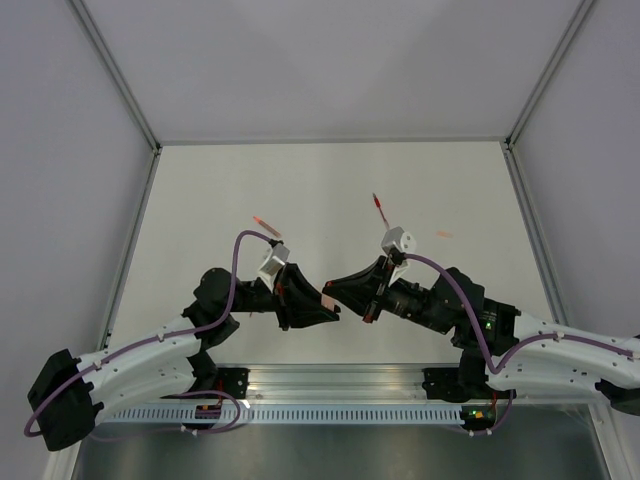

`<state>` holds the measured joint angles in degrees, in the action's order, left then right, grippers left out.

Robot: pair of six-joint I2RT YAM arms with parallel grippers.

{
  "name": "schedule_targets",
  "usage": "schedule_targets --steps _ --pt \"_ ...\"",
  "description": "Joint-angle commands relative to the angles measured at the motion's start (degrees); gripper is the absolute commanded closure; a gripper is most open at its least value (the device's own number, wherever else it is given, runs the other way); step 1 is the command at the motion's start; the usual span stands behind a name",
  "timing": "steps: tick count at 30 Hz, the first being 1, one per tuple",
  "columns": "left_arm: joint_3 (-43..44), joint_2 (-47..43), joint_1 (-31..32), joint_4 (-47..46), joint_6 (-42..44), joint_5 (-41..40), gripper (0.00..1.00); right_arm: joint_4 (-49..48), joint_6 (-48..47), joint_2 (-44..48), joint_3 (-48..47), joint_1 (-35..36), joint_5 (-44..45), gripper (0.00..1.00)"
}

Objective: Insert the pens into the pen caps

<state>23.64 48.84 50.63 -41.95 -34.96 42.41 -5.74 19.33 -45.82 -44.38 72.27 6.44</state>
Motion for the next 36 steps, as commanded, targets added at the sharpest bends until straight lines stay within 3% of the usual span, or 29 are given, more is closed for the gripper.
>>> schedule_targets --steps 1,3,6,9,10,13,15,24,29,33,34,36 --pt "2.29 0.38 0.08 -2.87 -0.20 2.06 0.74 -1.91 0.35 -0.58 -2.02 0.15 1.74 1.00" --pt "2.47 0.64 0.08 -2.78 -0.11 2.23 0.77 -1.30 0.27 -0.76 -2.72 0.06 1.82 1.00" --pt "2.82 0.82 0.08 -2.52 0.15 2.76 0.95 0.28 -0.43 -1.20 -3.95 0.15 1.74 1.00" --pt "2.90 0.99 0.08 -2.08 0.42 1.98 0.98 1.34 -1.23 -1.11 -3.87 0.06 1.56 0.72" --pt "2.82 0.82 0.08 -1.73 0.68 1.54 0.98 1.69 -1.23 -0.76 -3.78 0.06 3.48 0.53" --pt "2.90 -0.15 0.08 2.04 2.78 -2.32 0.98 6.77 -1.58 -0.15 -5.01 0.15 10.48 0.32" --pt "2.90 -1.37 0.17 6.59 4.63 -8.29 0.98 13.70 -2.62 -0.32 -8.33 0.06 16.30 0.26" --pt "3.96 -3.49 0.17 16.72 6.39 -24.12 0.98 23.12 -3.43 3.11 -16.43 -1.69 38.71 0.18" --pt "3.61 -4.80 0.08 19.62 7.19 -31.76 0.98 29.81 -2.63 -2.85 -24.50 -6.34 51.65 0.17" --pt "2.29 -9.10 0.08 21.12 7.71 -37.13 0.98 34.99 -1.06 -10.32 -29.88 -19.15 45.89 0.17" --pt "1.51 -10.16 0.08 21.21 7.89 -37.92 0.98 35.61 -1.40 -14.08 -30.93 -25.80 42.38 0.17" --pt "0.80 -13.22 0.08 21.21 8.59 -39.33 0.98 36.93 -2.80 -18.32 -34.18 -31.55 31.22 0.17"
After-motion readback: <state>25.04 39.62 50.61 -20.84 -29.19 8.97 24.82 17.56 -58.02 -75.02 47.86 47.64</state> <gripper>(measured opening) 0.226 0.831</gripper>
